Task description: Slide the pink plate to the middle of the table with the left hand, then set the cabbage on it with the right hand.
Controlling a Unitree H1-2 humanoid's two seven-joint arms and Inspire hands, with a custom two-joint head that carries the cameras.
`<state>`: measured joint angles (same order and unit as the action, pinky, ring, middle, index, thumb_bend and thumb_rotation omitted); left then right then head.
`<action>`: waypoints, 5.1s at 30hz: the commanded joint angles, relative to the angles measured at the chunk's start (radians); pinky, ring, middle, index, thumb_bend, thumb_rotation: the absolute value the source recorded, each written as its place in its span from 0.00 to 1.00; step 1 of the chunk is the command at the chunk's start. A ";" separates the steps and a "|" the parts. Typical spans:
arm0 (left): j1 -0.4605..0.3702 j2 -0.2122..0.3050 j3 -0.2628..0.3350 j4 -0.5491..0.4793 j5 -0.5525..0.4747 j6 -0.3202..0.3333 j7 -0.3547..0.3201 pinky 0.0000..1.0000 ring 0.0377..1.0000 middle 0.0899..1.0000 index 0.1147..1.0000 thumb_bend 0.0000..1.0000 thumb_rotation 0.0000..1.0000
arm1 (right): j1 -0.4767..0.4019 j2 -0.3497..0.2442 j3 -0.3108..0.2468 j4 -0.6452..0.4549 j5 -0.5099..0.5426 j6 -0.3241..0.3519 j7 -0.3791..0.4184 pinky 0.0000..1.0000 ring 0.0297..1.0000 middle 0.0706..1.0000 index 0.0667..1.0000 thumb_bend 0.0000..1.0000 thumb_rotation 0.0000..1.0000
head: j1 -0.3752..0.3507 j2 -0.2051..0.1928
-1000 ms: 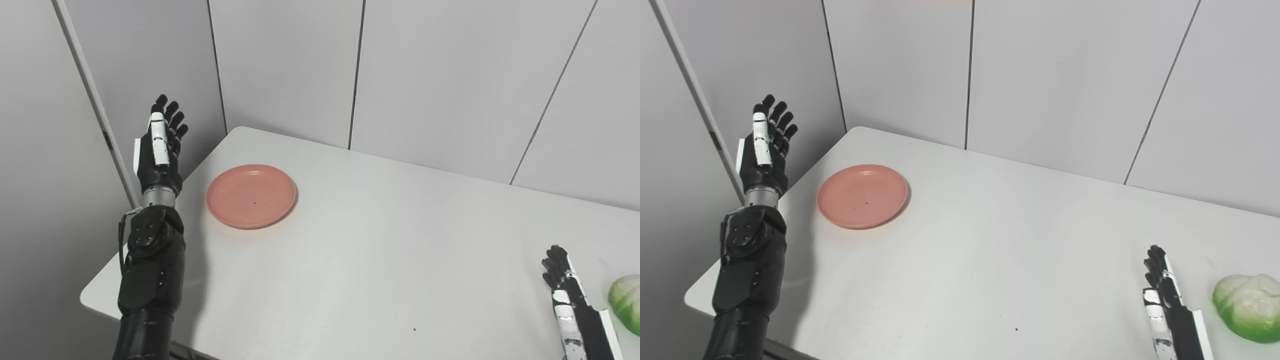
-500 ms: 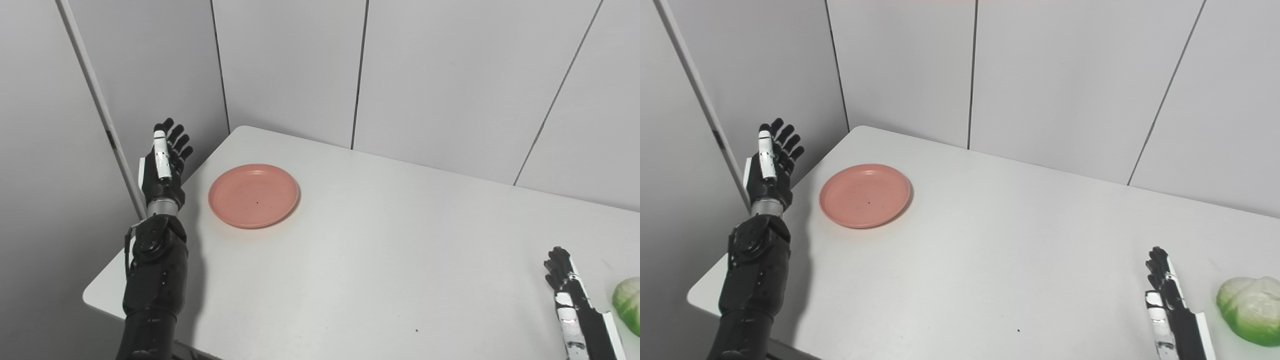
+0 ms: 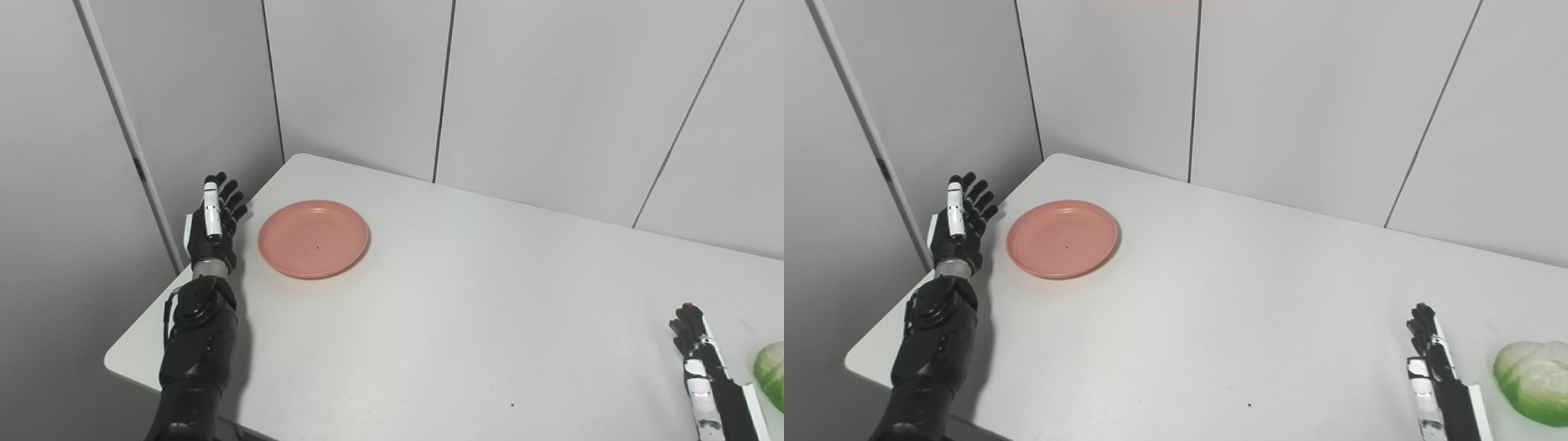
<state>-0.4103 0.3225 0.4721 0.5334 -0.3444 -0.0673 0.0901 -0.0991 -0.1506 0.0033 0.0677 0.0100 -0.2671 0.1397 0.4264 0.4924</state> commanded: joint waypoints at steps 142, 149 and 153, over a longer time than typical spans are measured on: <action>0.160 -0.215 -0.465 -0.127 0.056 0.114 -0.470 0.87 0.89 0.89 0.88 0.50 1.00 | -0.116 0.058 0.020 -0.384 -0.559 0.256 -0.205 0.71 0.78 0.81 0.84 0.86 0.68 | -0.836 0.133; 0.146 -0.204 -0.445 -0.071 0.041 0.083 -0.498 0.86 0.88 0.88 0.87 0.50 1.00 | -0.170 -0.011 0.005 -0.435 -0.648 0.257 -0.198 0.73 0.81 0.83 0.84 0.89 0.52 | -0.909 0.117; 0.134 -0.197 -0.429 -0.033 0.019 0.070 -0.528 0.86 0.88 0.89 0.87 0.50 1.00 | -0.196 -0.055 -0.015 -0.463 -0.668 0.291 -0.166 0.71 0.83 0.88 0.88 0.91 0.51 | -0.927 0.113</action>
<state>-0.3397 0.1072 0.0319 0.4146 -0.3250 0.0037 -0.4233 -0.2509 -0.1919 -0.0029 -0.3611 -0.6508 0.0114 -0.0311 -0.4985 0.6060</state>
